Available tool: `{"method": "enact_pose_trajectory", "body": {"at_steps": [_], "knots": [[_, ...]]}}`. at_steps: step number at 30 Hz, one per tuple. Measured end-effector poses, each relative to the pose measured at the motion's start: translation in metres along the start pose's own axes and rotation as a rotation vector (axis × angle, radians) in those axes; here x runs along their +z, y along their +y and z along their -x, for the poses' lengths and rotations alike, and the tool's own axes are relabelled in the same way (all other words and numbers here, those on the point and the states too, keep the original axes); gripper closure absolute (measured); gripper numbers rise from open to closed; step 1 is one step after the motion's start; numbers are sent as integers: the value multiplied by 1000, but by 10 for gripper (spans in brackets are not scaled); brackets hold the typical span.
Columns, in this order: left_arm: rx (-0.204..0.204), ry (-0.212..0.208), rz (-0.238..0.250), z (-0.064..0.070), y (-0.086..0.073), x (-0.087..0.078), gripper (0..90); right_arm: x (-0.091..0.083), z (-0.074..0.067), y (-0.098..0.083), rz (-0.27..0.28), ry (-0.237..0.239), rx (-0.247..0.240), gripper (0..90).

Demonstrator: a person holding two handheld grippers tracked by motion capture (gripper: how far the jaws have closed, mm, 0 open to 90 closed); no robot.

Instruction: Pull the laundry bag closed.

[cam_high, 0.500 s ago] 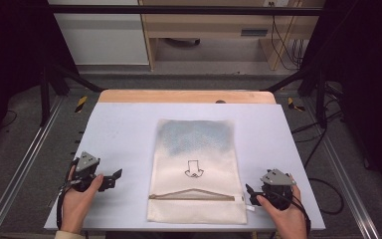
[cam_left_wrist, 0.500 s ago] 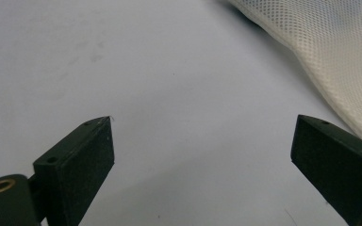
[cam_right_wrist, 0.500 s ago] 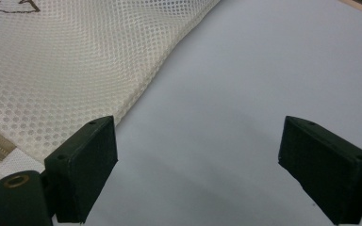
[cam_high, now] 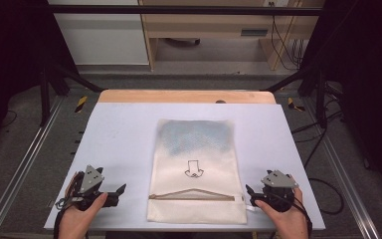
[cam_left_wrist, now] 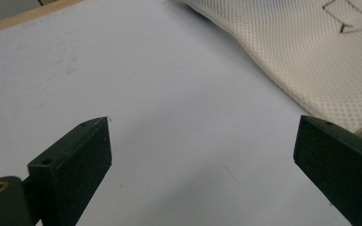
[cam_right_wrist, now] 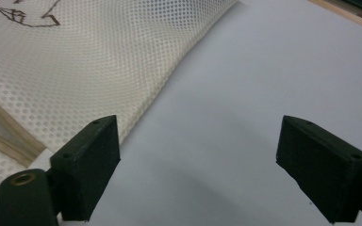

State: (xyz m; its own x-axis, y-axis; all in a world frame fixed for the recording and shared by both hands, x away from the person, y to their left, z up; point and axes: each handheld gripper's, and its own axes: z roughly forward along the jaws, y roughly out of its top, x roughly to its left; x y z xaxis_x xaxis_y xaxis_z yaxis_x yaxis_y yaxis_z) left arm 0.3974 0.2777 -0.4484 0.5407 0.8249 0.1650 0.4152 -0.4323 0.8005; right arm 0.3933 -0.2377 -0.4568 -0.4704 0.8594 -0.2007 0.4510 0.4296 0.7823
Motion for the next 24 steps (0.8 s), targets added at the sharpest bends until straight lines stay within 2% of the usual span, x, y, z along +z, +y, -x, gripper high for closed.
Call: {"method": "enact_pose_trajectory", "body": {"at_steps": [3,5,8,9,10,11,12,16,19,21,24], "knots": [[-21,-16,9,1,-1,3,52,0,-3,5,-9,27,-17,158],[-7,-2,-3,0,0,4,52,2,-7,11,-20,53,-32,155],[-8,12,-3,-2,1,5,52,3,-14,21,-20,78,-77,172],[-13,9,-7,-3,0,5,53,4,-20,29,-17,100,-97,177],[-17,8,-14,-4,-1,6,53,4,-20,29,-17,100,-97,177],[-23,10,-19,-5,-1,6,55,5,-27,38,-18,119,-133,200],[-28,12,-21,-6,-2,6,55,5,-27,38,-18,119,-133,200],[-49,-6,-17,-7,-2,7,54,8,-41,57,-37,171,-187,197],[-48,2,-26,-7,-3,9,54,12,-51,70,-46,221,-209,199],[-52,4,-29,-8,-3,10,54,15,-60,82,-68,251,-243,203],[-61,12,-24,-10,-3,10,53,17,-66,90,-78,276,-262,208]]}}
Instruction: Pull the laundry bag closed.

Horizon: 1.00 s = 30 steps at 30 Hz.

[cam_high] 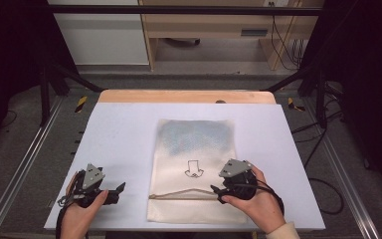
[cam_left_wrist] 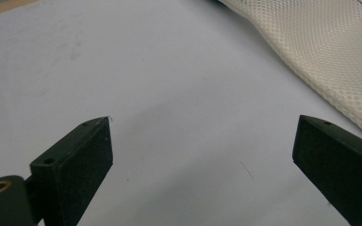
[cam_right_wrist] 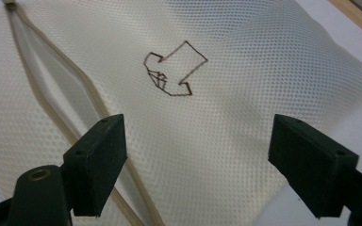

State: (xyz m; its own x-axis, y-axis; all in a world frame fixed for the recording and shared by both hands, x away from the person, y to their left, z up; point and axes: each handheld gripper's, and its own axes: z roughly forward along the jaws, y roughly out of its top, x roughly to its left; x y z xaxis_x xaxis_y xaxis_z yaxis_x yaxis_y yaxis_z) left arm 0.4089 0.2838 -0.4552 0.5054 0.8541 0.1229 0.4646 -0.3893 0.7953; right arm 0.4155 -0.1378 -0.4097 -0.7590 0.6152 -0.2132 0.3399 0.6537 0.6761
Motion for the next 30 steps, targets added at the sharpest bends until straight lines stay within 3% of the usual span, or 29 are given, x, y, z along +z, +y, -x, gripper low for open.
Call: {"method": "enact_pose_trajectory", "body": {"at_steps": [7,11,16,20,26,30], "knots": [[-2,11,5,-1,0,0,50,6,-8,30,-28,46,-88,208],[-3,14,-3,-2,0,0,49,14,-17,46,-59,112,-124,176],[-23,16,-3,-6,-1,-1,45,23,-27,58,-85,133,-168,148],[-67,10,23,-13,-1,-5,39,29,-37,68,-69,116,-203,201],[-109,32,32,-26,-5,-9,38,41,-47,82,-85,155,-232,268],[-119,38,38,-29,-6,-9,38,47,-56,89,-88,189,-249,325]]}}
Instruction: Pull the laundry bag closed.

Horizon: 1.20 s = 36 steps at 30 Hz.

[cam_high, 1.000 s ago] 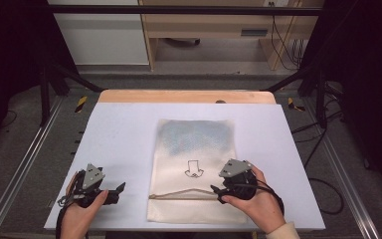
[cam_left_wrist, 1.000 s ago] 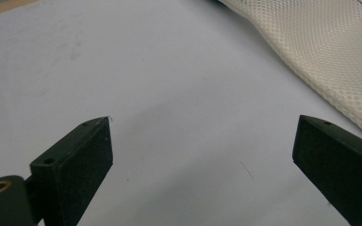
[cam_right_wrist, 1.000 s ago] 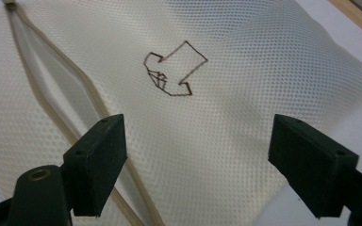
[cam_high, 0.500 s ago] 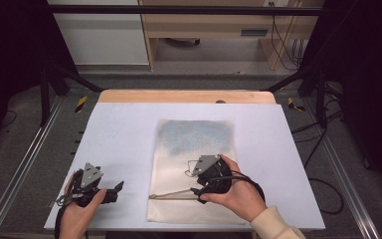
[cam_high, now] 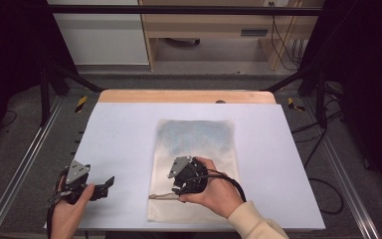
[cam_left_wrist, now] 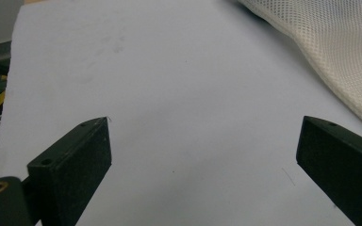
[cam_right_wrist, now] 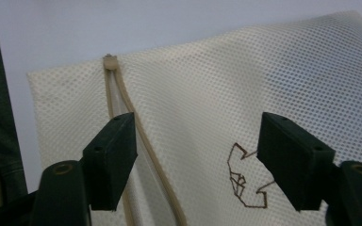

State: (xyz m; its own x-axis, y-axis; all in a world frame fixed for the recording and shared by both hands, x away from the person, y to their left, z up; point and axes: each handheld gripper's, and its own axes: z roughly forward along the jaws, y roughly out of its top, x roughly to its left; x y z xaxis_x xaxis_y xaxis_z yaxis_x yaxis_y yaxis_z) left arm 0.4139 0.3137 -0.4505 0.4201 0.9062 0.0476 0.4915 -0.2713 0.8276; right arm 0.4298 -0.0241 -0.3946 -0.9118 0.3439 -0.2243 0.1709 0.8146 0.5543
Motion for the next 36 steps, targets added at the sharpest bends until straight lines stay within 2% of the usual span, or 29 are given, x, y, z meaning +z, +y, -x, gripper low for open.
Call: {"method": "enact_pose_trajectory", "body": {"at_steps": [2,3,7,15,19,29,36], "knots": [[10,4,-2,1,0,0,38,3,-2,4,-6,17,-8,359],[14,4,-1,1,0,0,38,6,-4,7,-9,45,-16,393],[38,16,3,1,0,1,38,9,-8,11,-22,70,-29,443],[27,12,-7,0,1,3,39,16,-14,22,-7,118,-56,609],[31,8,-14,1,1,5,40,24,-17,26,-21,142,-72,677],[44,-9,-27,3,2,7,45,46,-26,36,-43,180,-104,721],[54,-11,-31,4,2,9,47,58,-28,41,-39,209,-85,722]]}}
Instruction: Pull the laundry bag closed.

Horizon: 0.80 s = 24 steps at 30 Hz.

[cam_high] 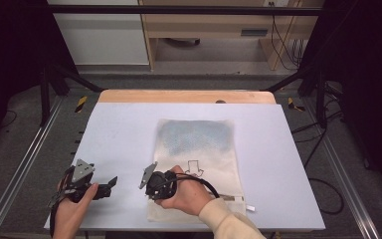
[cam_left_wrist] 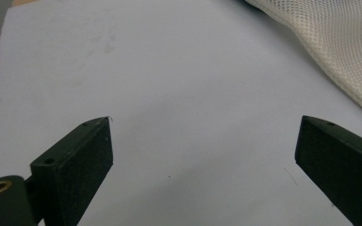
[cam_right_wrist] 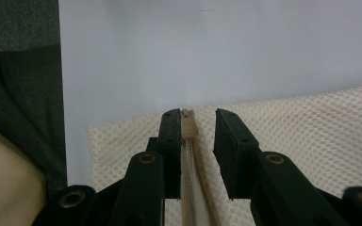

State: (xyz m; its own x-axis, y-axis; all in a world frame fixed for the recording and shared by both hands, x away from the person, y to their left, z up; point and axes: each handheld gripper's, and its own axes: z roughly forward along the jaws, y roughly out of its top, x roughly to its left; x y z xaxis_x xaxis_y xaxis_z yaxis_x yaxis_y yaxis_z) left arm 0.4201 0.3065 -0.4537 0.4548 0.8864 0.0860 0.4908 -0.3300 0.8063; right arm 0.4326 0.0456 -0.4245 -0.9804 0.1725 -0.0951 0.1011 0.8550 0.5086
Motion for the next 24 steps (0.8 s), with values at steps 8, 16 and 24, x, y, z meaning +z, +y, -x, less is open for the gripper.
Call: {"method": "enact_pose_trajectory", "body": {"at_steps": [8,16,24], "knots": [[6,-4,-7,1,0,1,47,9,0,3,-14,17,22,707],[9,-2,-6,1,1,1,47,16,0,1,-27,29,44,702],[14,-4,-11,2,1,1,47,20,1,-1,-40,26,49,742]]}}
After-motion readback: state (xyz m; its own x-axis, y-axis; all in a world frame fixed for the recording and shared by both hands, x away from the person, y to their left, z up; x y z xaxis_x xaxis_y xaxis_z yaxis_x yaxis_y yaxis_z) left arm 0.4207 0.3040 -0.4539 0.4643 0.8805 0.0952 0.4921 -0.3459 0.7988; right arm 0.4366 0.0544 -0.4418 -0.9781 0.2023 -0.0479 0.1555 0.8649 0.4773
